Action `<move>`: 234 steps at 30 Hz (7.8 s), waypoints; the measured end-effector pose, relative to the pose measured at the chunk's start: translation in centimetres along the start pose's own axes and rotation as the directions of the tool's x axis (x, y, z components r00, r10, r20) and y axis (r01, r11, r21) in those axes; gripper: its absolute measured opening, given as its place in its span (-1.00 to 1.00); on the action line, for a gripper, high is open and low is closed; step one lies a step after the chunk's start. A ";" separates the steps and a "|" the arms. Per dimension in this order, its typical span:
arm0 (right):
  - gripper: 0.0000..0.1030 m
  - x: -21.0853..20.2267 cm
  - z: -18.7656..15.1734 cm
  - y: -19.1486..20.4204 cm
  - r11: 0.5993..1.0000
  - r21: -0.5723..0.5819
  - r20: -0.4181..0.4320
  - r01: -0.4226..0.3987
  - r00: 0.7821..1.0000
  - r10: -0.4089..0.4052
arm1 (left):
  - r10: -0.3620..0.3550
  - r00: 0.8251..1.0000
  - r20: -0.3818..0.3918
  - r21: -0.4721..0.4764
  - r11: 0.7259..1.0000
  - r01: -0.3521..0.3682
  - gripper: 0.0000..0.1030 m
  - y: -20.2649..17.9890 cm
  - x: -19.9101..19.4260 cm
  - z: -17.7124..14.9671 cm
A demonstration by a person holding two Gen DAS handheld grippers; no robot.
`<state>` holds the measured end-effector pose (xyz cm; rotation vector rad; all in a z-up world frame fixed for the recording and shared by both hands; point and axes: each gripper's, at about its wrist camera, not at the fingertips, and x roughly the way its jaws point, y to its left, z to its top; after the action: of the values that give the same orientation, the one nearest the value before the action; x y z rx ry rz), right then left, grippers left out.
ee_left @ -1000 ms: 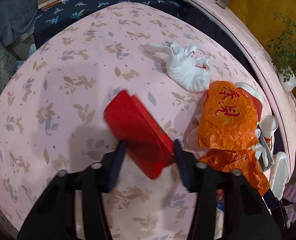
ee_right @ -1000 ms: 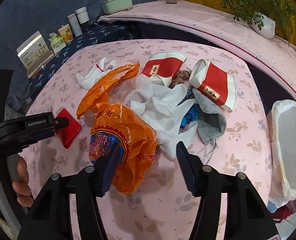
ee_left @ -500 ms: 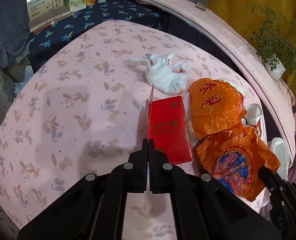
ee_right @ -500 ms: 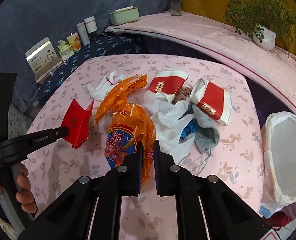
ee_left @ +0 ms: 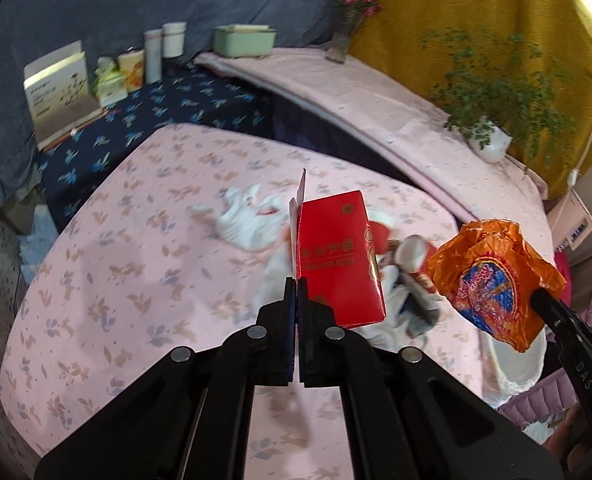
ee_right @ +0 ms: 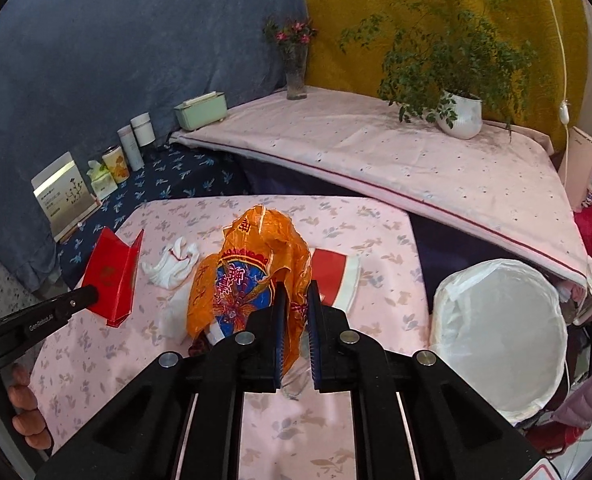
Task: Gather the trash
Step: 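Carry the red box and orange bag to the bin and release both, then grasp the dark red scrunchie with the left tool while the right tool grasps the grey mask, then carry the scrunchie and grey mask over the bin and release both, then grasp the white plastic bag with the left tool while the right tool reaches for the red-and-white cup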
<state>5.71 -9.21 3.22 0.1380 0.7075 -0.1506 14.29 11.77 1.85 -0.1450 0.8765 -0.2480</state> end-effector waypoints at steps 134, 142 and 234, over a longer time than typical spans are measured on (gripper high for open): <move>-0.94 14.1 -3.6 -1.9 0.999 0.044 -0.254 0.004 0.967 0.007 | -0.008 0.972 -0.233 0.014 1.000 0.012 -0.73 -1.5 10.7 -5.7; -0.95 9.3 -0.4 -2.3 0.997 0.065 -0.134 -0.030 0.990 0.039 | -0.043 0.987 -0.156 0.032 0.998 0.049 -0.74 -3.3 7.0 -4.0; -0.20 -0.2 -1.3 -17.6 0.944 0.298 0.007 0.144 0.988 -0.153 | -0.166 0.985 -0.051 0.238 0.956 0.173 0.40 -21.0 5.3 -1.9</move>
<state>1.51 -26.17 1.10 0.3697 0.6616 -0.4042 12.86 -9.93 1.50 0.0107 0.8575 -0.5163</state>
